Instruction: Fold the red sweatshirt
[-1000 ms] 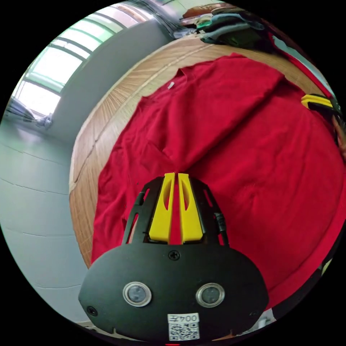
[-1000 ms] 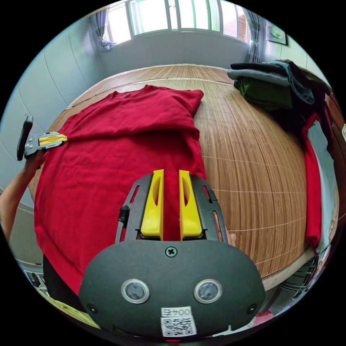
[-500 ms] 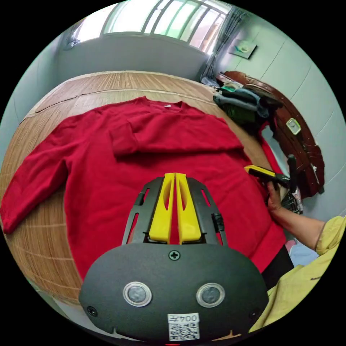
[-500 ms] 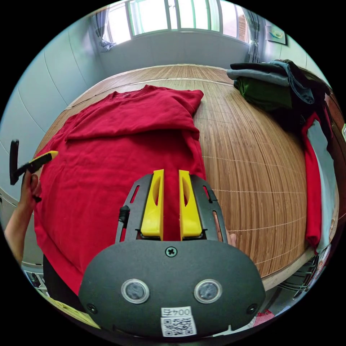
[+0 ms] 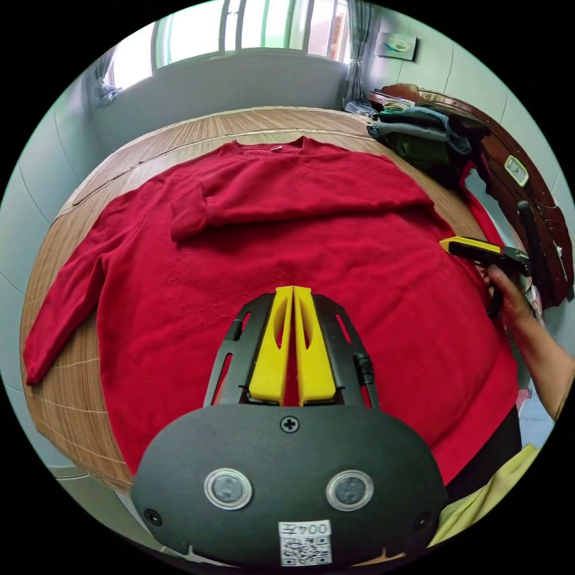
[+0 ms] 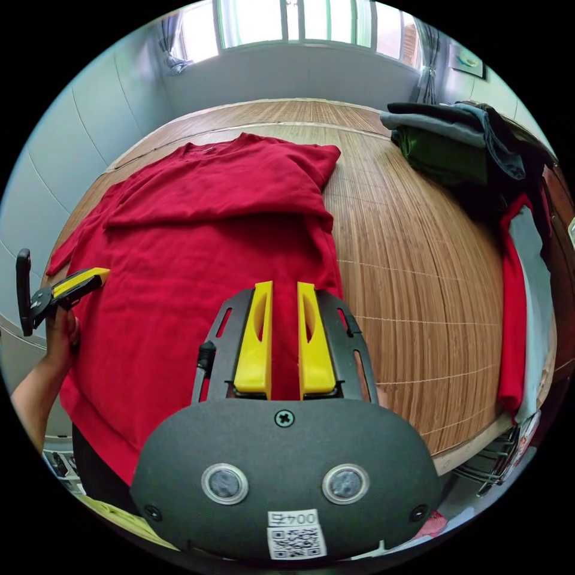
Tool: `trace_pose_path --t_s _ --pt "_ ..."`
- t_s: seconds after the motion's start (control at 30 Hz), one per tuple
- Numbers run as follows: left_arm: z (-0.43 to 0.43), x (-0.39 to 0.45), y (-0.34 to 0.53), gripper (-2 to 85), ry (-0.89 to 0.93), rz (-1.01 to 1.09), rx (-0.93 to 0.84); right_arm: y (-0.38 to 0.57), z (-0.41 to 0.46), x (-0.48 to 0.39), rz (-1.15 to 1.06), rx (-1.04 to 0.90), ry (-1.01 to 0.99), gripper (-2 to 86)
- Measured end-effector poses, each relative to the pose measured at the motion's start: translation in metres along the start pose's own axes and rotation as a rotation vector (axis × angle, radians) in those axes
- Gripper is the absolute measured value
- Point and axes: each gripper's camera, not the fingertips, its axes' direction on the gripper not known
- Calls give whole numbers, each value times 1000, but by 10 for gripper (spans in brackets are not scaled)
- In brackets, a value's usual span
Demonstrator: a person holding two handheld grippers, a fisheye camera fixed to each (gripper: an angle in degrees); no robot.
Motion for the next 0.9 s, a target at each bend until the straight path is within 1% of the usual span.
trace_pose_path --t_s 0.13,0.23,0.27,0.3,0.37,0.4,0.47,0.57,0.7,0.9 --pt "1 -10 -1 7 22 -10 0 -3 0 1 10 -8 13 70" --pt "2 -13 -2 6 16 -8 1 -6 -6 15 -6 -5 -58 61" --pt "2 -15 -2 6 16 -7 1 -5 -17 25 -23 62 -111 57" --pt "2 -16 -2 6 16 -7 2 -5 -24 31 -17 106 -123 55" --pt "2 -19 -3 6 20 -9 3 -8 -40 55 -16 240 -89 78" --pt "3 -19 -3 6 21 -10 3 -10 -40 59 -31 255 -75 81" --pt "3 -22 -4 6 21 -10 4 -25 -29 69 -104 200 -67 84" --pt "4 -24 -5 6 22 -10 4 -36 -18 71 -192 188 -98 95" --pt "4 -26 -6 6 26 -12 5 -47 -6 71 -225 157 -101 107" --pt "6 -29 -8 7 31 -15 5 -55 4 67 -269 113 -131 83"
